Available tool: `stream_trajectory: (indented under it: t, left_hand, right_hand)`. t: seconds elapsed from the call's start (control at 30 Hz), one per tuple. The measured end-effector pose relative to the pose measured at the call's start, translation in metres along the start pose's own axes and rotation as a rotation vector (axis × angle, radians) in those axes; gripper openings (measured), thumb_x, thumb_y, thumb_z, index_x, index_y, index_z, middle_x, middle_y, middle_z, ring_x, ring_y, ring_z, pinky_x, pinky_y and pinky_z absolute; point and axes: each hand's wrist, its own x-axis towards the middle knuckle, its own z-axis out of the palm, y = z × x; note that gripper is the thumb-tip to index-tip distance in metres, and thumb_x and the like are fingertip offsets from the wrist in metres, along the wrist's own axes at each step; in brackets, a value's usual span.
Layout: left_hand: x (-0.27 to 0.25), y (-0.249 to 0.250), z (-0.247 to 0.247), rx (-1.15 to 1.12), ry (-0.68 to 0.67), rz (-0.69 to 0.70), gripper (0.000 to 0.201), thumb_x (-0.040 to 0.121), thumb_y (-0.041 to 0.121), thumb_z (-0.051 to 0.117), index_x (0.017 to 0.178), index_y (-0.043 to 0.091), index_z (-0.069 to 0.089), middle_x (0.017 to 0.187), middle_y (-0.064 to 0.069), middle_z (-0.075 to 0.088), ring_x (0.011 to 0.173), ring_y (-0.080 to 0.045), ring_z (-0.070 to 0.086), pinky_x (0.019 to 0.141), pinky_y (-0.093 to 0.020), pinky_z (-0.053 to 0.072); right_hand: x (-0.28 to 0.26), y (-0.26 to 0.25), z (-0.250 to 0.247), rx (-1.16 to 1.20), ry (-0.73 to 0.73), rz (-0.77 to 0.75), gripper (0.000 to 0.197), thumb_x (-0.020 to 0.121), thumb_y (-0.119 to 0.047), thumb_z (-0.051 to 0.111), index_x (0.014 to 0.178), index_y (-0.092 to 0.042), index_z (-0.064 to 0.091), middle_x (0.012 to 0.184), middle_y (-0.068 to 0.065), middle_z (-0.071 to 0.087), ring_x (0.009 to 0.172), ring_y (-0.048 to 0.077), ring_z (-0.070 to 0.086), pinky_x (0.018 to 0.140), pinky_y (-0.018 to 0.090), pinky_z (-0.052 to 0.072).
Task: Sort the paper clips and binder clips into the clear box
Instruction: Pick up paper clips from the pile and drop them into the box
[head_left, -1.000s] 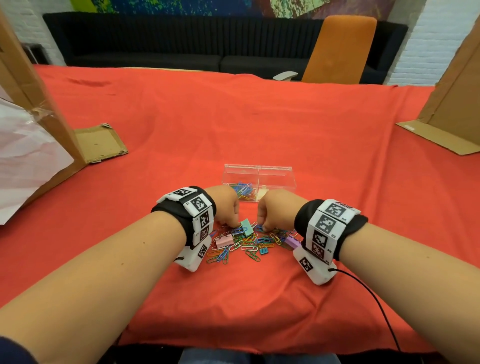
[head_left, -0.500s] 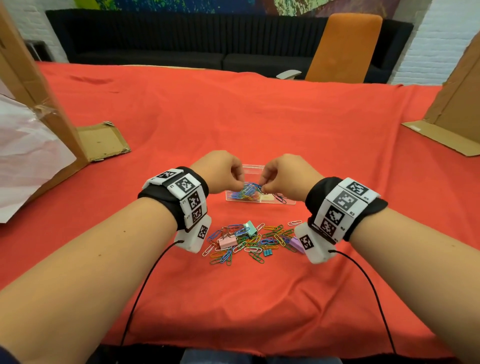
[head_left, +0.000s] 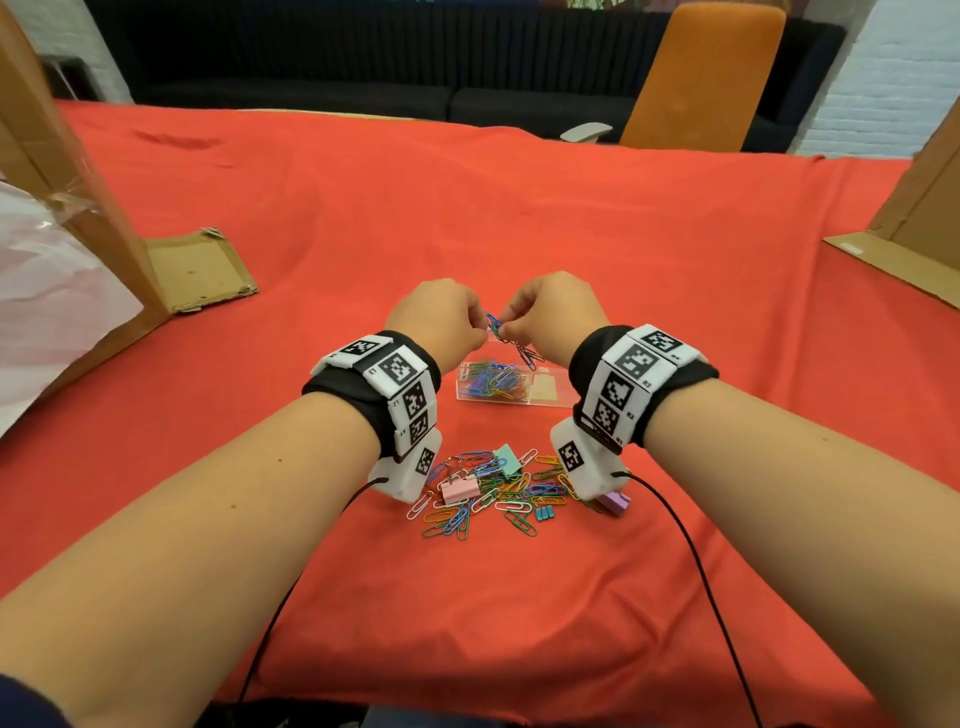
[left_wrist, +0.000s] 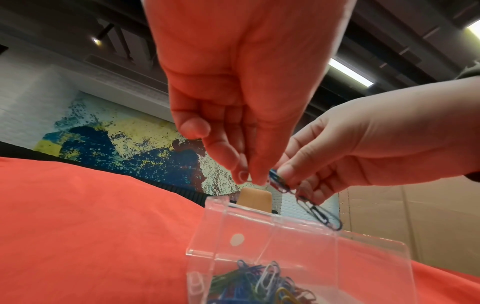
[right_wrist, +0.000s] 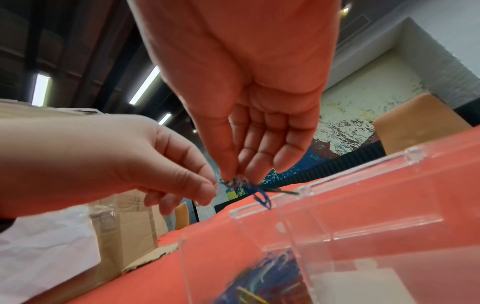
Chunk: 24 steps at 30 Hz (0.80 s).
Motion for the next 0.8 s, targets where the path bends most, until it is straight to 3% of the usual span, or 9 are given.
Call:
stream_trajectory:
  t: [0.1,0.23,0.33,0.43,0.53,0.6,0.67,0.8]
  left_hand:
    - [-0.002,-0.002,0.000,0.011,-0.027,0.003,0.010,0.080,0.023,0.066,0.085,0.019,0.074,0.093,-0.003,0.073,0.091,-0.024,0.065,0.078,-0.033,0.051]
    - [-0.011,-0.004,-0.006,-0.013,-0.069,0.015,0.007,0.076,0.021,0.071,0.082,0.018,0.074,0.080,-0.001,0.067,0.085,-0.022,0.065,0.074,-0.030,0.049]
    - [-0.026,-0.005,-0.012,0.010,-0.205,0.049,0.012,0.074,0.020,0.076,0.083,0.014,0.074,0.075,0.002,0.063,0.076,-0.017,0.060,0.071,-0.028,0.046]
    - [-0.044,-0.009,-0.011,0.112,-0.411,0.039,0.016,0.072,0.019,0.079,0.086,0.013,0.074,0.066,0.005,0.061,0.064,-0.014,0.056,0.062,-0.025,0.043]
    - [-0.059,-0.013,-0.007,0.248,-0.607,-0.024,0.025,0.069,0.024,0.082,0.091,0.015,0.074,0.066,0.004,0.062,0.053,-0.009,0.050,0.054,-0.022,0.038]
    - [-0.066,-0.012,-0.006,0.320,-0.677,-0.047,0.029,0.067,0.027,0.083,0.091,0.019,0.071,0.059,0.007,0.056,0.053,-0.009,0.048,0.051,-0.020,0.036]
    - [-0.072,-0.008,-0.006,0.359,-0.725,-0.059,0.032,0.066,0.030,0.084,0.089,0.022,0.064,0.057,0.008,0.052,0.051,-0.009,0.045,0.046,-0.019,0.033]
    - [-0.074,-0.003,0.000,0.364,-0.770,-0.048,0.034,0.067,0.028,0.084,0.093,0.018,0.065,0.062,0.003,0.057,0.055,-0.013,0.051,0.048,-0.019,0.035]
  right_hand:
    - [0.001,0.000,0.004,-0.057,-0.036,-0.028,0.016,0.080,-0.013,0.070,0.095,-0.011,0.075,0.094,0.010,0.076,0.073,0.014,0.057,0.068,0.022,0.041]
    - [-0.007,0.004,-0.001,-0.115,-0.048,-0.093,0.017,0.082,-0.012,0.067,0.096,-0.014,0.075,0.093,0.005,0.074,0.074,0.012,0.055,0.070,0.019,0.036]
    - [-0.020,0.008,-0.007,-0.141,-0.104,-0.138,0.017,0.080,-0.008,0.066,0.093,-0.014,0.075,0.083,0.004,0.072,0.073,0.014,0.060,0.069,0.020,0.043]
    - [-0.037,0.017,-0.009,-0.265,-0.370,-0.126,0.017,0.079,-0.010,0.069,0.095,-0.013,0.074,0.073,0.005,0.070,0.065,0.016,0.062,0.060,0.020,0.045]
    - [-0.053,0.028,-0.002,-0.430,-0.574,-0.069,0.025,0.076,-0.019,0.076,0.101,-0.014,0.073,0.064,-0.004,0.065,0.059,0.012,0.059,0.053,0.018,0.041]
    - [-0.061,0.031,0.003,-0.505,-0.602,-0.084,0.035,0.073,-0.027,0.079,0.105,-0.015,0.072,0.079,-0.002,0.068,0.070,0.015,0.057,0.056,0.020,0.040]
    - [-0.068,0.030,0.006,-0.530,-0.612,-0.098,0.044,0.070,-0.033,0.081,0.109,-0.016,0.068,0.088,-0.002,0.061,0.080,0.016,0.053,0.055,0.022,0.037]
    - [-0.072,0.028,0.013,-0.523,-0.620,-0.111,0.041,0.072,-0.027,0.081,0.108,-0.013,0.068,0.083,-0.002,0.059,0.080,0.017,0.052,0.049,0.018,0.031]
